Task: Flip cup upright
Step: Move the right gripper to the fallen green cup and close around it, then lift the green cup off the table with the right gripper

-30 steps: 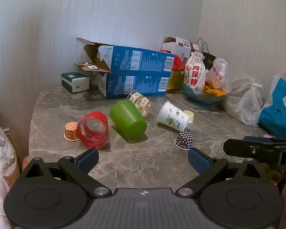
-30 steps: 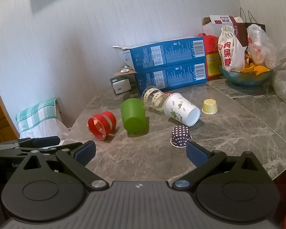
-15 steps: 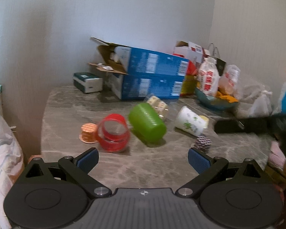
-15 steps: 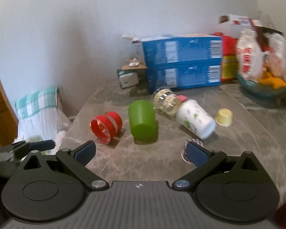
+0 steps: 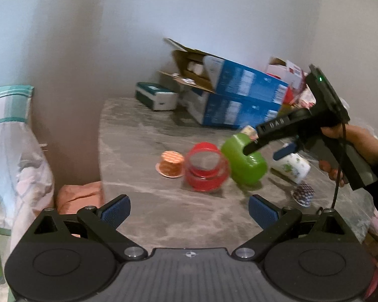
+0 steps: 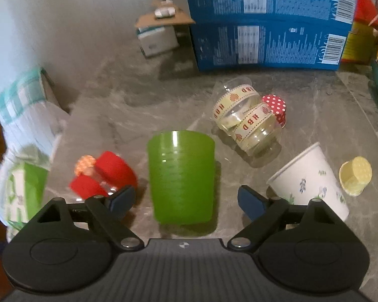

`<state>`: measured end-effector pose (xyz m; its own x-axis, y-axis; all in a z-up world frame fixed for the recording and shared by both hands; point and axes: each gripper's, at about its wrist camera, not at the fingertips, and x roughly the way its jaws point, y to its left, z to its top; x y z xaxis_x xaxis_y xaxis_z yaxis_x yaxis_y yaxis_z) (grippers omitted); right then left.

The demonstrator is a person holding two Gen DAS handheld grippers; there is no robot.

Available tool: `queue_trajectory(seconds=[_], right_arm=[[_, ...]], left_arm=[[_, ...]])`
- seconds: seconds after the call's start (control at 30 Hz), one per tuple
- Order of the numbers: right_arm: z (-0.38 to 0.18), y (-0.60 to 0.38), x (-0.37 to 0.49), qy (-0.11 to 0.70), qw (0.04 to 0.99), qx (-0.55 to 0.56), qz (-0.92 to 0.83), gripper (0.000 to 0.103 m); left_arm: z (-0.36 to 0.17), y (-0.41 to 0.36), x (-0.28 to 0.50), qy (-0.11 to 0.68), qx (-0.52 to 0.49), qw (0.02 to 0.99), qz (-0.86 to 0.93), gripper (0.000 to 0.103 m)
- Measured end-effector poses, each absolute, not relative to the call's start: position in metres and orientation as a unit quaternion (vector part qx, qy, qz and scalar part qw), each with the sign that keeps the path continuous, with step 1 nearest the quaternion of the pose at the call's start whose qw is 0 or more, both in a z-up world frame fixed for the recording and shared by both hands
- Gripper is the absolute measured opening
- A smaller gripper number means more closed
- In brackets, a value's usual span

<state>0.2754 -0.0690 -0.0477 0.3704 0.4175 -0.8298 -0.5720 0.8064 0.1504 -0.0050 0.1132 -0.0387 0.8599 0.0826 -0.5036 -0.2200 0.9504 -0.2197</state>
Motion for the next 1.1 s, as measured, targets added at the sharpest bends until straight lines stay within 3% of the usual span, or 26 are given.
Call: queue_trajectory(seconds=[0.17, 0.4, 0.7, 0.97, 1.1], right_arm=[[-0.060, -0.056, 0.285, 0.498, 0.806, -0.102, 0.302, 0.088], [-0.070, -0.043, 0.294, 0.520, 0.790, -0.124, 0.300, 0.066], [-0.037, -0.068, 0.259, 0.476, 0.817, -0.115, 0.306, 0.065], [0.023, -0.141, 0.146, 0.412, 0.852, -0.086, 0.312, 0.066], [0.017, -0.166, 0.107, 0.399, 0.867, -0.058, 0.293, 0.066]], left_arm=[[-0.040, 0.123, -0.007, 0.252, -0.150, 0.953, 0.083, 0.101], [-0.049, 0.120, -0.013, 0.262, -0.156, 0.949, 0.085, 0.101], [-0.043, 0.116, -0.032, 0.247, -0.149, 0.954, 0.083, 0.101], [-0.045, 0.102, -0.052, 0.244, -0.143, 0.958, 0.051, 0.101], [-0.047, 0.099, -0.063, 0.243, -0.156, 0.957, 0.039, 0.101]])
